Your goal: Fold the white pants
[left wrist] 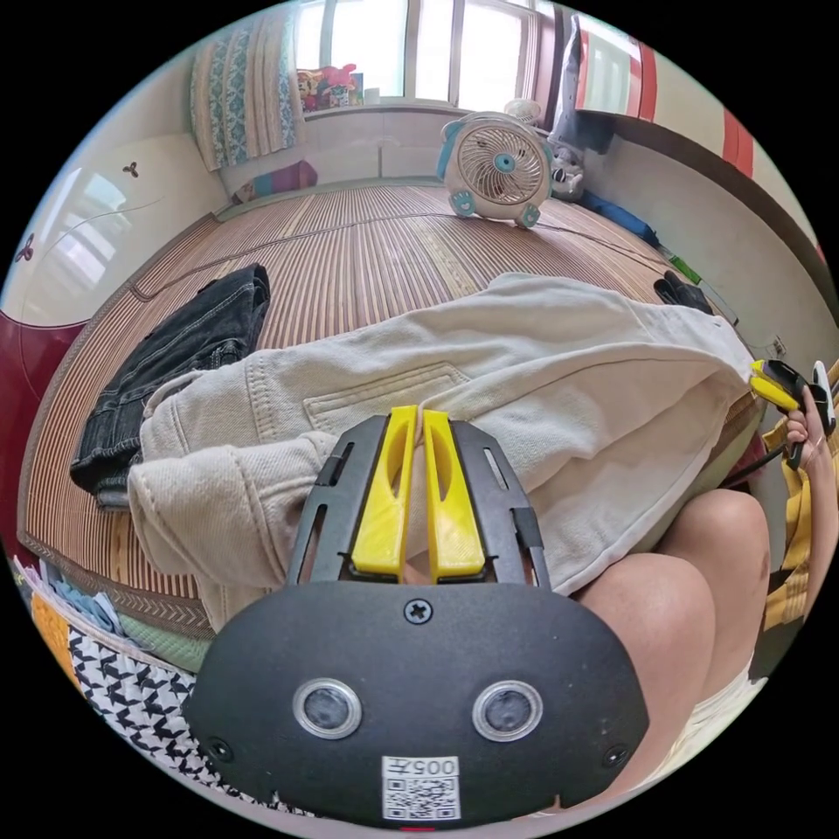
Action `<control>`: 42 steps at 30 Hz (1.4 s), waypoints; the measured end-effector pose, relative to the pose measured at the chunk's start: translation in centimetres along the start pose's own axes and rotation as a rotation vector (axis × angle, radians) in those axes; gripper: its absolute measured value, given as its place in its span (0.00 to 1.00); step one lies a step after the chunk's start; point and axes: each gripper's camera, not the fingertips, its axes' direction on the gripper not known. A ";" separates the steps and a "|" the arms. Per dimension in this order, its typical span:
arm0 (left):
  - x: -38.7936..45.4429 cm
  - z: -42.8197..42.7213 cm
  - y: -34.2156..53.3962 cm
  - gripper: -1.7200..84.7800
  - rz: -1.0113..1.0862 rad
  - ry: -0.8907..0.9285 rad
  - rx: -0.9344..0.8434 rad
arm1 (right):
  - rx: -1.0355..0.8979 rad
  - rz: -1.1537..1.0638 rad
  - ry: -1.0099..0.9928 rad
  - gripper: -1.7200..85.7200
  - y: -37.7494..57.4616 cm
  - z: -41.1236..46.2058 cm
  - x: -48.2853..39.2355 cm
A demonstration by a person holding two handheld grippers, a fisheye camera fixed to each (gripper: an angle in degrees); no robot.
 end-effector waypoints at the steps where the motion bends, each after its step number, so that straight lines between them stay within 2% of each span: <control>1: -0.2 -0.2 0.1 0.04 -0.003 0.006 0.012 | 0.010 0.004 0.005 0.08 0.0 -0.1 0.0; 8: -3.1 -4.4 0.2 0.02 0.011 0.135 0.147 | 0.109 0.025 0.079 0.04 1.2 -0.1 -0.8; 12: -3.1 -6.8 -0.1 0.02 0.076 0.106 0.214 | 0.179 -0.048 0.080 0.01 2.0 -0.7 -2.9; 16: -4.6 -8.8 -1.6 0.02 0.057 0.103 0.328 | 0.265 -0.162 0.108 0.01 1.7 -2.0 -6.9; 20: -6.7 -8.5 -7.0 0.03 0.110 0.039 0.359 | 0.321 -0.299 0.104 0.00 -2.2 -1.4 -13.8; 25: -9.1 -5.9 -16.6 0.05 0.141 -0.119 0.318 | 0.363 -0.491 0.211 0.01 -9.9 5.2 -25.1; 27: -10.3 -4.5 -19.5 0.06 0.059 -0.199 0.310 | 0.315 -0.555 0.301 0.02 -12.9 10.5 -29.9; 28: -11.4 -4.1 -20.6 0.07 -0.073 -0.289 0.328 | 0.284 -0.570 0.322 0.03 -13.4 11.7 -30.9; 30: -12.2 -3.4 -21.3 0.08 -0.125 -0.329 0.279 | 0.214 -0.593 0.344 0.06 -13.0 14.9 -33.2; 32: -13.0 -2.8 -19.5 0.09 -0.128 -0.217 0.266 | 0.225 -0.610 0.300 0.09 -10.7 15.9 -33.5; 37: -13.6 -3.2 -10.1 0.10 -0.090 -0.091 0.214 | 0.034 -0.763 0.271 0.12 -1.5 18.1 -29.0; 42: -15.8 -6.6 2.0 0.12 -0.189 0.007 0.164 | -0.091 -0.857 0.274 0.12 11.1 13.6 -20.9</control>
